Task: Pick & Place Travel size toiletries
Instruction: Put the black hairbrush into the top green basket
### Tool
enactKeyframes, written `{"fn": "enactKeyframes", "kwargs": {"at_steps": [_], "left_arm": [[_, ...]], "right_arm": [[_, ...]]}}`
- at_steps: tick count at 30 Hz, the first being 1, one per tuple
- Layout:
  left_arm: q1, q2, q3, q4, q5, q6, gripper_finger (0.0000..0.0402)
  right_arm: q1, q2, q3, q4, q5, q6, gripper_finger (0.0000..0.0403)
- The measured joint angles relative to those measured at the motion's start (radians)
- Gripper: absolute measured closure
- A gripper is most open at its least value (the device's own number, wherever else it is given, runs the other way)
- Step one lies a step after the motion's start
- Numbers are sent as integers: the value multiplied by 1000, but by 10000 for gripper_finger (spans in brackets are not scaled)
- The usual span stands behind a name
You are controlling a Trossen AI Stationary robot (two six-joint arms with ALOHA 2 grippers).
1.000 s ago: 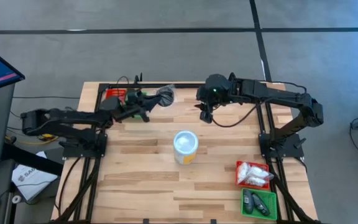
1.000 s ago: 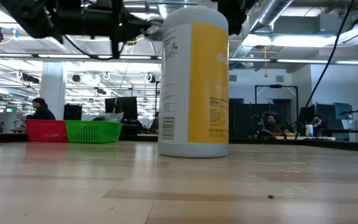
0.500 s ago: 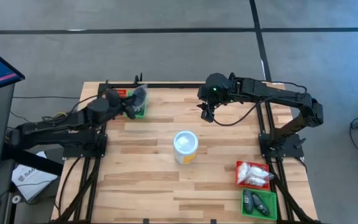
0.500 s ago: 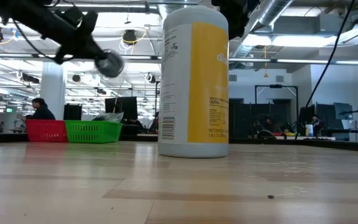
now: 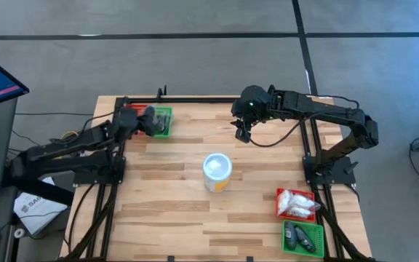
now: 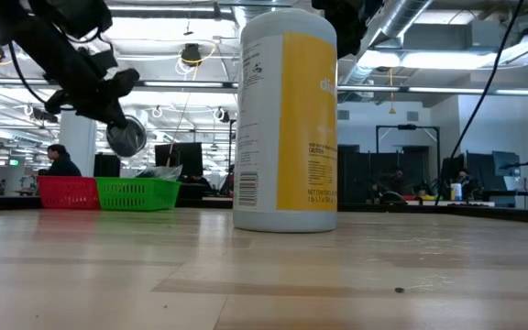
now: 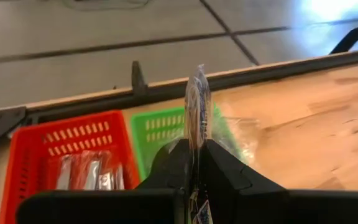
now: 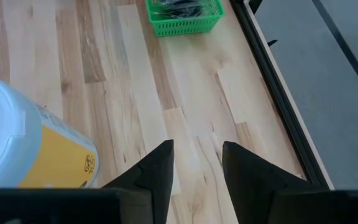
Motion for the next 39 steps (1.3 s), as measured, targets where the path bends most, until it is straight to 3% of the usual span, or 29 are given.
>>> {"fn": "enactKeyframes", "kwargs": {"at_steps": [8, 14, 20, 28, 39], "left_arm": [[136, 103, 4, -21, 112, -1, 383], [205, 226, 110, -102, 152, 30, 383], [229, 373, 231, -183, 193, 47, 383], [229, 569, 293, -199, 230, 51, 380], [242, 581, 333, -207, 230, 58, 369]], "right_arm": [[0, 0, 0, 4, 0, 1, 274], [0, 0, -38, 50, 0, 0, 274], [-1, 1, -76, 51, 0, 0, 274], [-8, -3, -76, 57, 0, -8, 274], [-8, -1, -76, 54, 0, -10, 274]]}}
